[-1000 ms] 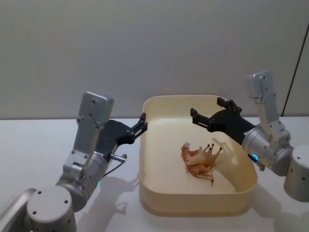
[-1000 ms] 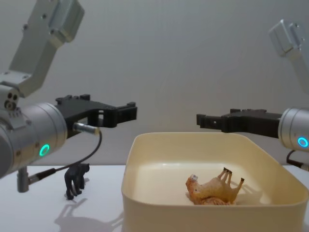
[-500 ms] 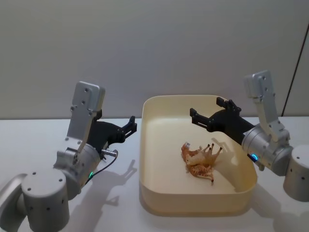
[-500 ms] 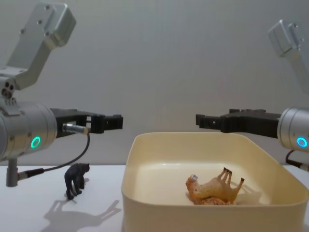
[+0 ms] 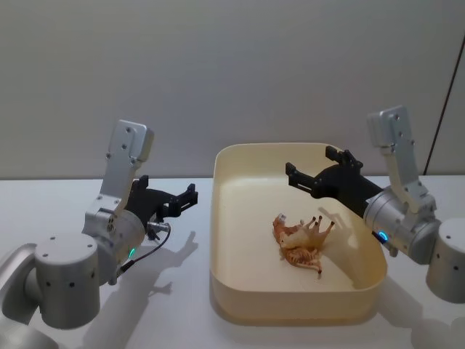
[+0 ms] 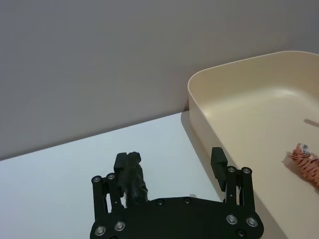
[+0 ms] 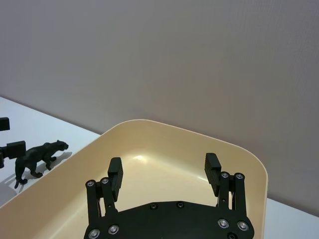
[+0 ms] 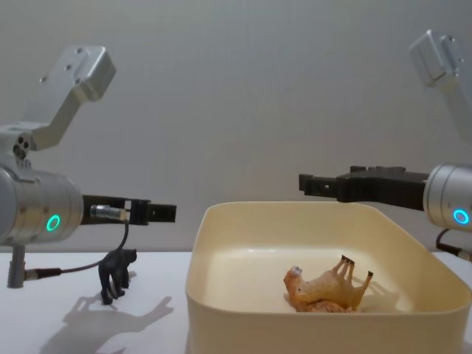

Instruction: Pick up the toy alternately with two hands and place it into the central storage box.

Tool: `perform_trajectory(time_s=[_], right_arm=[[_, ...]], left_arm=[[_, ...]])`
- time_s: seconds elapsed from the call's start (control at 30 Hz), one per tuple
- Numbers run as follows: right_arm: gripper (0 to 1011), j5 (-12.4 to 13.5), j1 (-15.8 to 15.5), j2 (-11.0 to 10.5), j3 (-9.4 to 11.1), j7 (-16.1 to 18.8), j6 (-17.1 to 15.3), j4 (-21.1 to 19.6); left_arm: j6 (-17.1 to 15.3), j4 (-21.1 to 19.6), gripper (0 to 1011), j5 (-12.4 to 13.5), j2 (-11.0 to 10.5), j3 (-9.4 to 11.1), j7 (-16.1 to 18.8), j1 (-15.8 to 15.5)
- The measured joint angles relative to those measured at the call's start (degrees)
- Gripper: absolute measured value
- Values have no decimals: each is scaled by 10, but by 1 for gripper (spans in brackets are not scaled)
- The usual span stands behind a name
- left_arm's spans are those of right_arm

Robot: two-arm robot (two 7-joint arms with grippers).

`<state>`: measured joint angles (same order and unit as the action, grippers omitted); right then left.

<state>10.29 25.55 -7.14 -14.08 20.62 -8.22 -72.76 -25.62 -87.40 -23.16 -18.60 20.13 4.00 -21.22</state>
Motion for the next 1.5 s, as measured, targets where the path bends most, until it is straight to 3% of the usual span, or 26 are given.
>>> perform_trajectory(time_s=[0.33, 1.07, 1.5], right_arm=[[1001, 0, 0, 0, 0, 0, 0, 0], [1001, 0, 0, 0, 0, 0, 0, 0], [1001, 0, 0, 0, 0, 0, 0, 0]], left_arm=[[-27, 57, 1001, -14, 18, -8, 18, -27], [-37, 163, 998, -21, 44, -17, 24, -70], [-38, 184, 681, -22, 48, -20, 28, -78]])
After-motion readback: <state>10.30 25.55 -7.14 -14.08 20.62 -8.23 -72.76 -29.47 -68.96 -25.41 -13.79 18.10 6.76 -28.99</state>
